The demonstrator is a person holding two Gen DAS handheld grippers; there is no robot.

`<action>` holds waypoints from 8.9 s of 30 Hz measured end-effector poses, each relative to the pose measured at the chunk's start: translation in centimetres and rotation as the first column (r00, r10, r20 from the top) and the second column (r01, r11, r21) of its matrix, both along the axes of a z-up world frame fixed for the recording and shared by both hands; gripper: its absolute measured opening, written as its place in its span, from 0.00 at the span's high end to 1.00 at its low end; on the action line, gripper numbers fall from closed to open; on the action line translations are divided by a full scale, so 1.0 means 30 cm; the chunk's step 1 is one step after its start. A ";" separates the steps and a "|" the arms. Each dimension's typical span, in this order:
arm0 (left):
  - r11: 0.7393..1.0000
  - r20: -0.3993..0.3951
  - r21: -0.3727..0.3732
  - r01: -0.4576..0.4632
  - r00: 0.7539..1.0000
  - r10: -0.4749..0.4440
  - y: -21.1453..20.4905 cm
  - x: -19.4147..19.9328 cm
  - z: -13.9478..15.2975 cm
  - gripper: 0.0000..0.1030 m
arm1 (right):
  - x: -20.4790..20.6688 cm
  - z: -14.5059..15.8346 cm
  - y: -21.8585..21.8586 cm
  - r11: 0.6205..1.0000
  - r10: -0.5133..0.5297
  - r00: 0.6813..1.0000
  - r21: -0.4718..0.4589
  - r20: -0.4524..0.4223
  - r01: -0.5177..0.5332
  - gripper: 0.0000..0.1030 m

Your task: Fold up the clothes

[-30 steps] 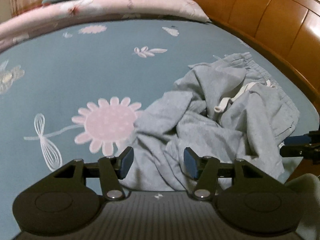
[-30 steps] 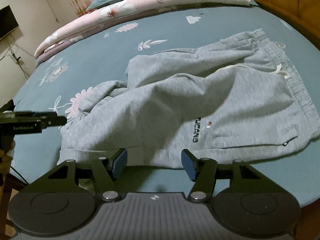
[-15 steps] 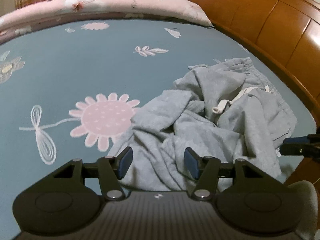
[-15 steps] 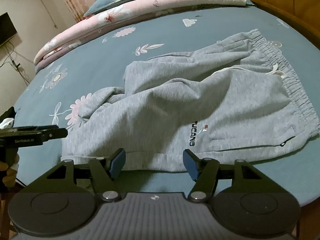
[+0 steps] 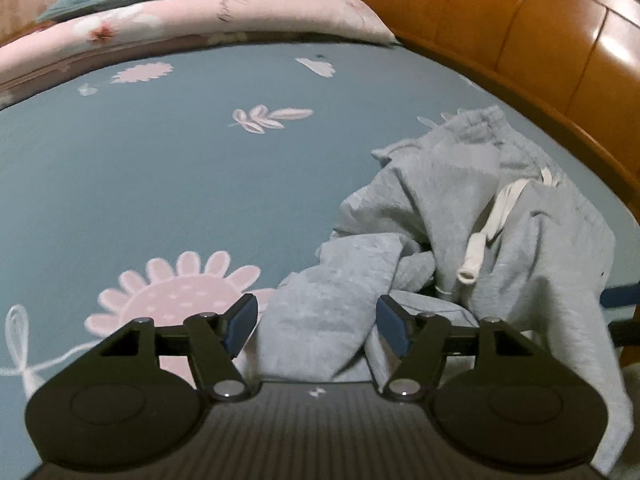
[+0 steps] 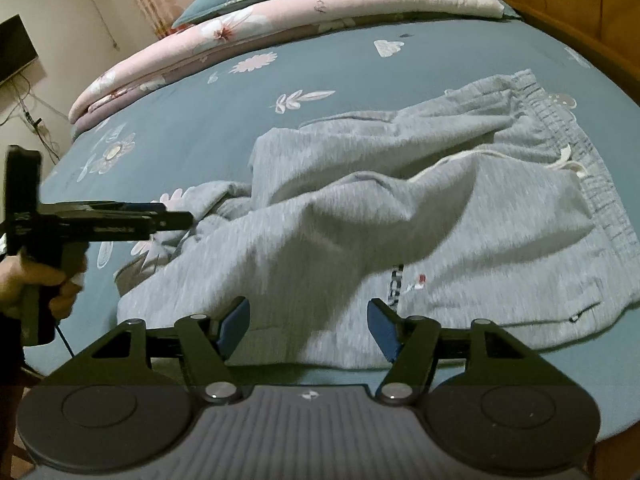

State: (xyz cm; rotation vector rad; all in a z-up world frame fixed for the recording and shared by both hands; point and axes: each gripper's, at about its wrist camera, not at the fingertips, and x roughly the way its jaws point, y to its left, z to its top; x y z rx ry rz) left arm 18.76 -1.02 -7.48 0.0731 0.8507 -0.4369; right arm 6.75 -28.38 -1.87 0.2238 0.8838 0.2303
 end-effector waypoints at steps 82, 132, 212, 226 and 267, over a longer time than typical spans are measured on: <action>0.960 0.001 -0.185 -0.208 0.977 0.212 0.139 -0.161 0.044 0.38 | -0.162 0.045 -0.011 0.998 -0.051 0.996 0.046 0.072 0.048 0.28; 0.796 -0.064 -0.215 -0.566 0.821 0.567 0.779 0.094 -0.103 0.47 | -0.006 -0.016 0.048 0.999 -0.028 1.000 -0.031 0.013 0.029 0.28; 0.961 0.151 0.188 -0.201 0.973 0.174 0.307 -0.067 0.223 0.36 | -0.145 0.104 -0.067 0.994 -0.109 0.985 0.010 0.131 0.108 0.26; 0.995 0.060 0.099 -0.032 0.998 0.026 0.055 -0.146 0.178 0.36 | -0.172 0.163 -0.159 0.992 -0.126 0.973 -0.003 0.195 0.129 0.26; 0.986 0.044 -0.002 0.168 0.985 -0.167 -0.175 0.443 0.063 0.41 | 0.938 -0.038 0.026 0.616 0.689 0.709 -0.397 -0.149 -0.681 0.90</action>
